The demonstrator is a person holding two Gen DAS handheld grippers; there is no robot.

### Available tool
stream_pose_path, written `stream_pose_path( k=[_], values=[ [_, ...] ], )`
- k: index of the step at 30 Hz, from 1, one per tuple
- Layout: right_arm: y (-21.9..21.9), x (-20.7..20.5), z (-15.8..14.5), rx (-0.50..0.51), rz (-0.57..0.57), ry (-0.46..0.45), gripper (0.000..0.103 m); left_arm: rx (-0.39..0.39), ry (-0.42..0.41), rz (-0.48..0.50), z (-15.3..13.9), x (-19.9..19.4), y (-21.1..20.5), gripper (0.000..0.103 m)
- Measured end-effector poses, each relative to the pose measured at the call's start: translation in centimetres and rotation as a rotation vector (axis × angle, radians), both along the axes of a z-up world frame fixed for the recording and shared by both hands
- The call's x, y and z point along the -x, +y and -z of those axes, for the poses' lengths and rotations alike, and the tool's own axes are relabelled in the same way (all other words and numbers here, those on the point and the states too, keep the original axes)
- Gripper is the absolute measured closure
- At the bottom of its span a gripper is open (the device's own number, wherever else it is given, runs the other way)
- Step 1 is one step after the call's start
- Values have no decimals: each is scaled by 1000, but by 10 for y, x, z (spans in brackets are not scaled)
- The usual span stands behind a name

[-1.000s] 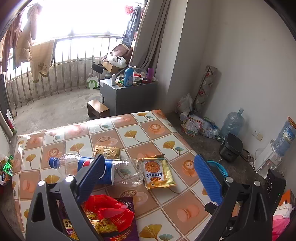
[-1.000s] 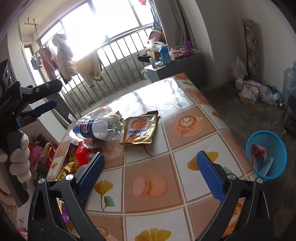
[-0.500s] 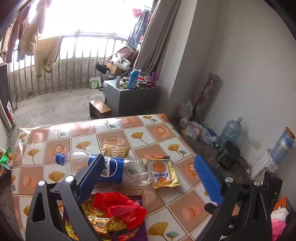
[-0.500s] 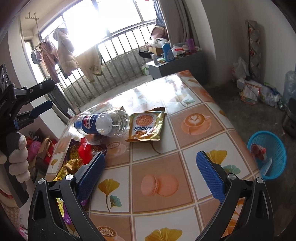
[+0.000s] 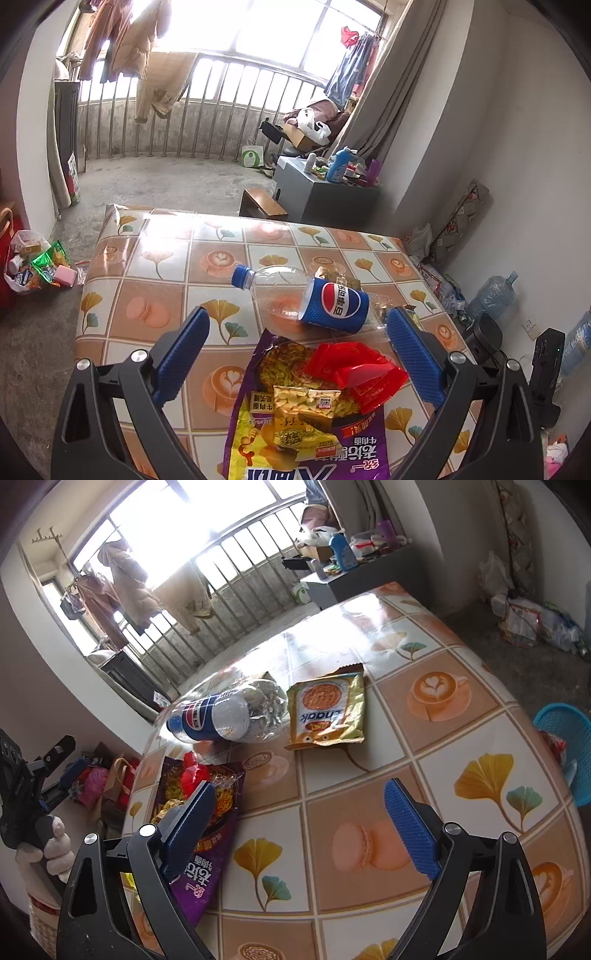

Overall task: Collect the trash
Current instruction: 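Grasp the yellow chip bag with the left gripper while the right gripper grasps the red plastic bag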

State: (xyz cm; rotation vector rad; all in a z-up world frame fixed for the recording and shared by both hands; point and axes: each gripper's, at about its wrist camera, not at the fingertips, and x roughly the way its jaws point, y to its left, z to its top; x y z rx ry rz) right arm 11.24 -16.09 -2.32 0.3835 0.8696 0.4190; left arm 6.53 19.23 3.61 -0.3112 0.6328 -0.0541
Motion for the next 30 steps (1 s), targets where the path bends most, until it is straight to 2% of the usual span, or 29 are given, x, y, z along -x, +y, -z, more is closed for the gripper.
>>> stream_pose_path(
  k=[4, 9, 11, 13, 20, 24, 30],
  values=[
    [23, -4, 0, -49, -61, 30, 25, 25, 36, 13, 14, 6, 15, 19],
    [53, -11, -5, -72, -143, 41, 35, 62, 87, 127, 30, 4, 6, 34],
    [63, -14, -7, -73, -171, 43, 37, 73, 119, 195, 37, 5, -3, 34],
    [72, -18, -8, -63, -194, 42, 41, 50, 146, 251, 44, 6, -15, 34],
    [94, -32, 1, -27, -232, 79, 49, -154, 251, 311, 77, 2, -46, 31],
    [99, -35, 8, -22, -237, 110, 55, -143, 309, 322, 94, -7, -49, 31],
    [101, -35, 12, -4, -249, 135, 64, -121, 333, 336, 104, -14, -54, 31]
  ],
)
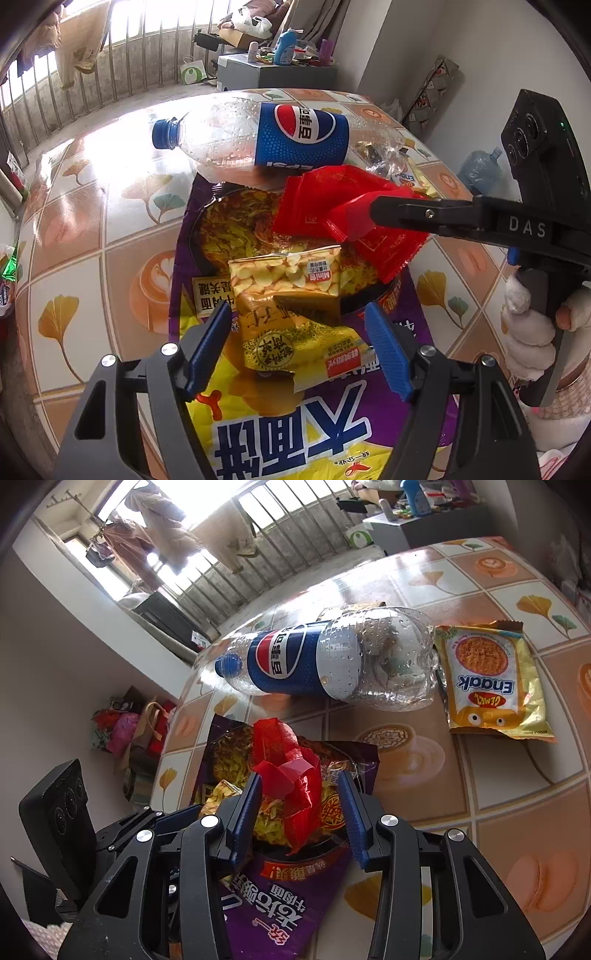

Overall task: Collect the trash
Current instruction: 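Grasp the yellow chip bag with the left gripper while the right gripper grasps the red plastic bag, then lift the yellow chip bag and red plastic bag off the table with both grippers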

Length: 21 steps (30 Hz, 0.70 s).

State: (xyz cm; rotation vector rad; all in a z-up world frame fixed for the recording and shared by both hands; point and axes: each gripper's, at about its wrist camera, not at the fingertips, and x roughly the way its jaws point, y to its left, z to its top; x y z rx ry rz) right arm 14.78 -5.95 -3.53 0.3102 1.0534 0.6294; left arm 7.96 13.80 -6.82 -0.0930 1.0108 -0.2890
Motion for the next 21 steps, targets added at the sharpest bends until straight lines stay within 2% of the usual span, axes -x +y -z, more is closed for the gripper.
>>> stream_pose_path(
  k=[3, 7, 10, 21],
  values=[
    [1, -1, 2, 5, -5, 9, 71, -15, 12, -4, 6, -2, -4, 38],
    [1, 0, 2, -8, -10, 18, 86, -48, -6, -15, 7, -1, -6, 47],
    [0, 1, 1, -20, -11, 13, 91, -32, -8, -21, 6, -1, -3, 53],
    [-7, 6, -15, -62, -11, -40, 95, 0, -55, -46, -12, 10, 13, 56]
  ],
)
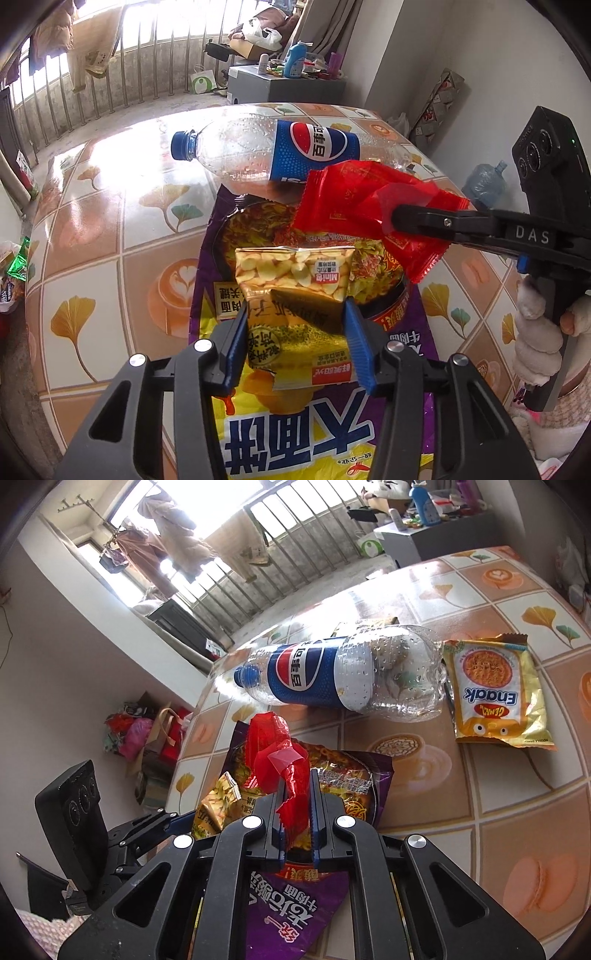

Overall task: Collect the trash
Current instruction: 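Lift the yellow chip bag and red plastic bag off the table with both grippers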

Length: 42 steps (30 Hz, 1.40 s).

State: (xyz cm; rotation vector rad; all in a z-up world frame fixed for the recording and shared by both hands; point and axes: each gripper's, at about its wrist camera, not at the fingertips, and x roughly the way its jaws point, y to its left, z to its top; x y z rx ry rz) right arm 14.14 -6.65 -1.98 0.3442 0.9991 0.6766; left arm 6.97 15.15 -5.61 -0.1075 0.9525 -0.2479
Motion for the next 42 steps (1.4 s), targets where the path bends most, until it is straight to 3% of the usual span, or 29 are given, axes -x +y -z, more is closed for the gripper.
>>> stream_pose_path(
  k=[14, 42],
  values=[
    [-26, 3, -10, -46, 27, -35, 95, 1, -86, -46, -38, 7, 11, 56],
    [-77, 24, -8, -135, 126, -63, 95, -35, -166, -25, -73, -7, -22, 56]
  ],
)
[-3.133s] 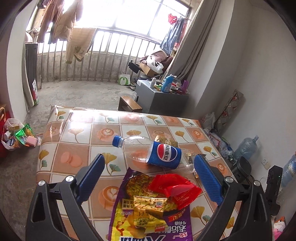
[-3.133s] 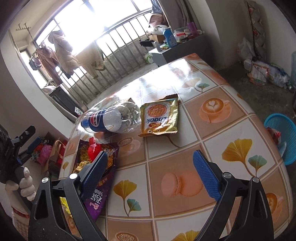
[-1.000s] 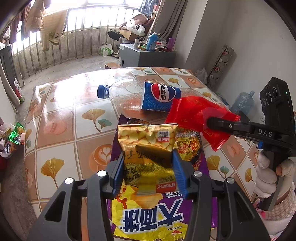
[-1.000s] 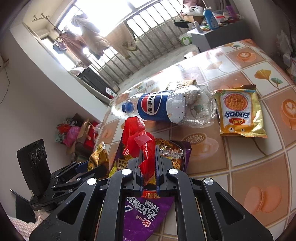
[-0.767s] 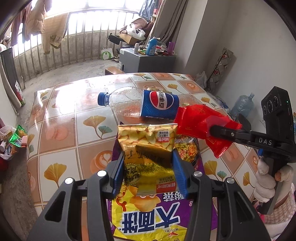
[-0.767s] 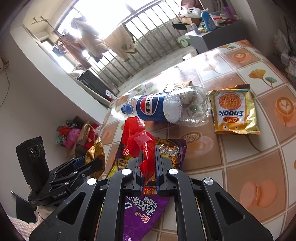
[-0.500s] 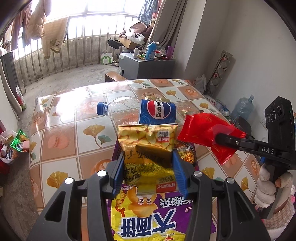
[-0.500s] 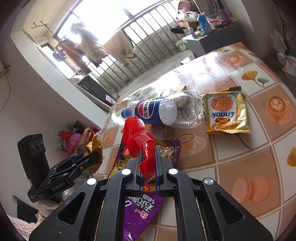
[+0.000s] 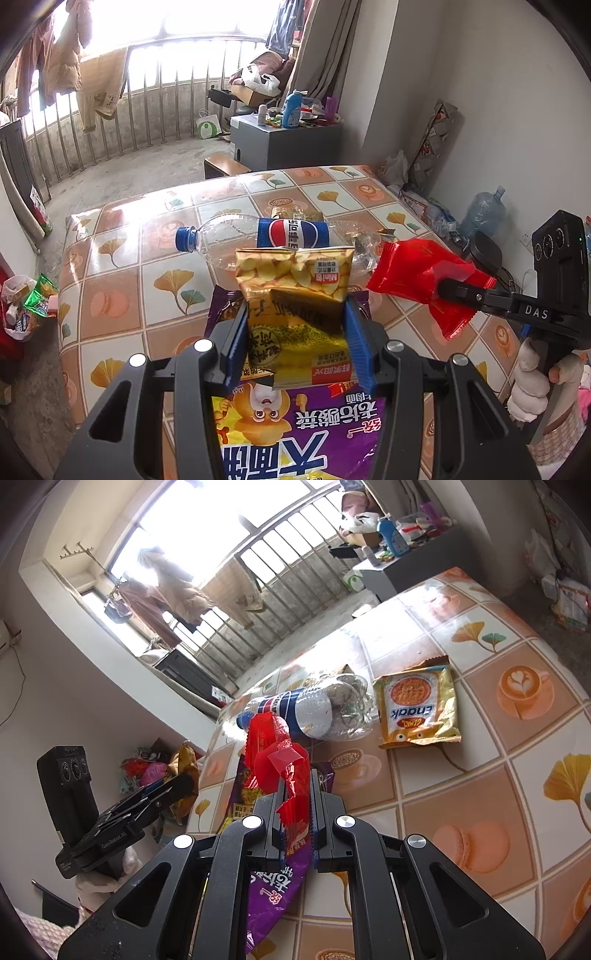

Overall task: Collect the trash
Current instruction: 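Lift the yellow chip bag and red plastic bag off the table with both grippers, then carry both bags over the blue wastebasket and open both grippers to drop them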

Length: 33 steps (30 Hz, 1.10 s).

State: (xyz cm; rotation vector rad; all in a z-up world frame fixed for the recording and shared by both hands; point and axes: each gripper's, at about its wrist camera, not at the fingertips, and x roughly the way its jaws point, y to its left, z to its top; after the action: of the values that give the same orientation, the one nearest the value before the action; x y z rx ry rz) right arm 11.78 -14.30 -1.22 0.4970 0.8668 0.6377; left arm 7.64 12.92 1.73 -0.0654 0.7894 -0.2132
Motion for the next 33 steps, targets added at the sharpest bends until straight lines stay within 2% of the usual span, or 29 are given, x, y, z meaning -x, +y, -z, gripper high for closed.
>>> stream_pose_path(
  k=[14, 33],
  values=[
    [-30, 12, 3, -55, 60, 1, 95, -22, -3, 54, -5, -10, -42, 56],
    [-93, 23, 8, -125, 168, -3, 95, -60, -7, 172, -12, -24, -113, 56]
  ],
)
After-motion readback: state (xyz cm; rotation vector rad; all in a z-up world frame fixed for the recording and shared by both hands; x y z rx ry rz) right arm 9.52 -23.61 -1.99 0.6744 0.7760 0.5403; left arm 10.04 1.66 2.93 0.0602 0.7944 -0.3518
